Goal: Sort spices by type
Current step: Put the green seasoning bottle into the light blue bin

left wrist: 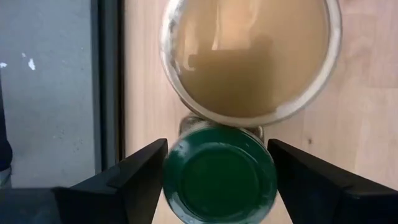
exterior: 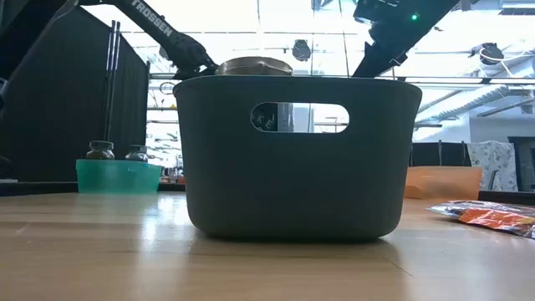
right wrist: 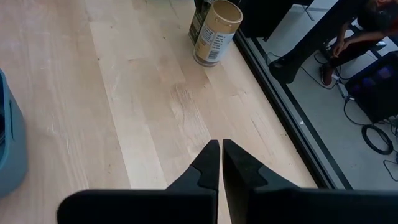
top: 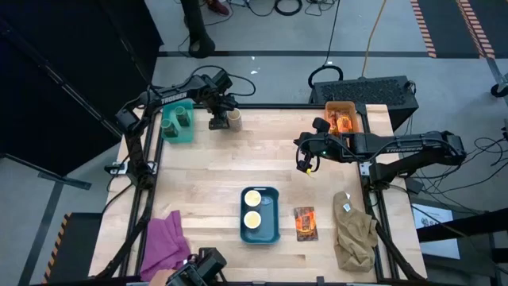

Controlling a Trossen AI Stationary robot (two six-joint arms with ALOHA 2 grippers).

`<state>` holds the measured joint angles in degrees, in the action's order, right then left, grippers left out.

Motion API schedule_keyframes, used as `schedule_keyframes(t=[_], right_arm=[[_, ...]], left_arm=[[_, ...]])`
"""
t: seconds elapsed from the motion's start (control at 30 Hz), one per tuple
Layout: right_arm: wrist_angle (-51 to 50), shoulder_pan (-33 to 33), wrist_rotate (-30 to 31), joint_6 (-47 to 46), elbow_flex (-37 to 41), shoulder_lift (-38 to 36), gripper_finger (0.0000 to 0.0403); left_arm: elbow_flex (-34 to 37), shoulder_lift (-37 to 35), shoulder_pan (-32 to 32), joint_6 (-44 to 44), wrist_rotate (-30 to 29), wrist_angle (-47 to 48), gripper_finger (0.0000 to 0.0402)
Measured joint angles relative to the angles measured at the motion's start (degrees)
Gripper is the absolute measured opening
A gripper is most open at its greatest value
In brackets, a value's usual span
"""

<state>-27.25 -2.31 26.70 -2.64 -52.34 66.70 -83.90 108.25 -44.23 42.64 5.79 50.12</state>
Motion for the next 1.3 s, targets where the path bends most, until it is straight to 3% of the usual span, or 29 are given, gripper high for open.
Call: schedule_keyframes(t=[0.23,0.6,0.87,1.0,1.07,1.17,1.3], right_arm=[[-0.3,0.0,0.0,-0.7,0.0,0.0,0.0000],[-0.4,0.0,0.0,-0.8,0.0,0.0,0.0000],[-0.5,0.0,0.0,-1.2,0.0,0.0,0.0000],[-0.8,0.0,0.0,-1.2,0.0,0.0,0.0000],[-0.9,0.0,0.0,-1.2,0.0,0.0,0.0000],[-1.0,0.0,0.0,-1.8,0.0,0.0,0.0000],[-1.4,0.0,0.0,-2.7,0.0,0.0,0.0000]], left_arm=[[0.0,0.0,0.3,-0.1,0.0,0.4,0.0208],[0.0,-1.8,2.0,-2.8,-4.7,4.6,0.0208],[0.0,-8.4,3.2,-9.7,-1.7,6.9,0.0208],[0.0,-12.9,5.1,-16.1,-0.8,8.8,0.0208],[0.0,-15.0,6.4,-23.6,-2.3,10.1,0.0208],[0.4,-18.3,8.2,-36.4,-6.6,12.0,0.0208],[4.4,-23.3,11.5,-43.8,-16.3,12.7,0.0208]])
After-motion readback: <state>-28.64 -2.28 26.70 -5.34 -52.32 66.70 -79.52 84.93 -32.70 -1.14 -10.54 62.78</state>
